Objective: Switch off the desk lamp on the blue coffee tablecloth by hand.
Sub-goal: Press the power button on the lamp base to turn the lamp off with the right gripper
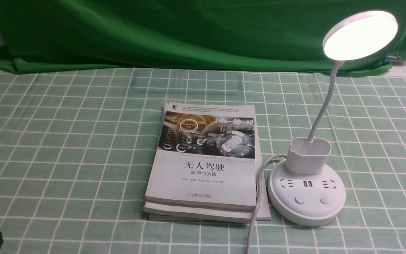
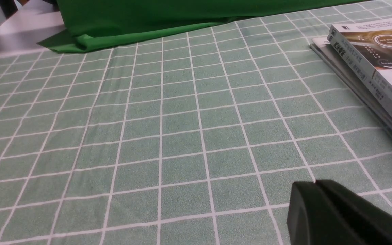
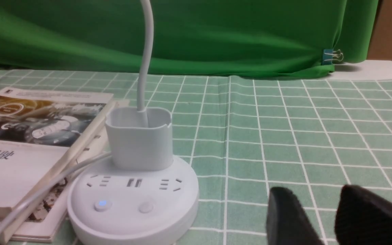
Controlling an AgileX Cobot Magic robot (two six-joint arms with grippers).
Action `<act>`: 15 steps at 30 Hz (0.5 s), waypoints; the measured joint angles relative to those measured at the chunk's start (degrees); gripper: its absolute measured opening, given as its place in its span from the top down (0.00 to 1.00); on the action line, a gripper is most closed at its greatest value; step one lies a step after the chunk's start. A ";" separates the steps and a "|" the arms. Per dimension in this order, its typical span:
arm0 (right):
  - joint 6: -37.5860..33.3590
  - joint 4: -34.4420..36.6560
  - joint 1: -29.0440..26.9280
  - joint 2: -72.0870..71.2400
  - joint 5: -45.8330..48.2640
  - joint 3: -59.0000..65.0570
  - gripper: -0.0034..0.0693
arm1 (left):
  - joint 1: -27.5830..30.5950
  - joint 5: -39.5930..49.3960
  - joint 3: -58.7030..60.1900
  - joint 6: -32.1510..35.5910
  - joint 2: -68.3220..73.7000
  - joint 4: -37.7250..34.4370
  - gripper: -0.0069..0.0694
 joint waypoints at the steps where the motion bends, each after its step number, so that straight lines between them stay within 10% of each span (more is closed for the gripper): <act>1: 0.00 0.00 0.00 0.00 0.00 0.00 0.62 | 0.00 0.00 0.00 0.00 0.00 0.00 0.91; 10: 0.10 0.00 0.00 0.00 -0.86 0.00 0.62 | 0.00 0.00 0.00 0.00 0.00 0.00 0.91; 15: 12.66 3.96 0.00 0.00 -7.33 0.00 0.62 | 0.00 0.00 0.00 0.00 0.00 0.00 0.91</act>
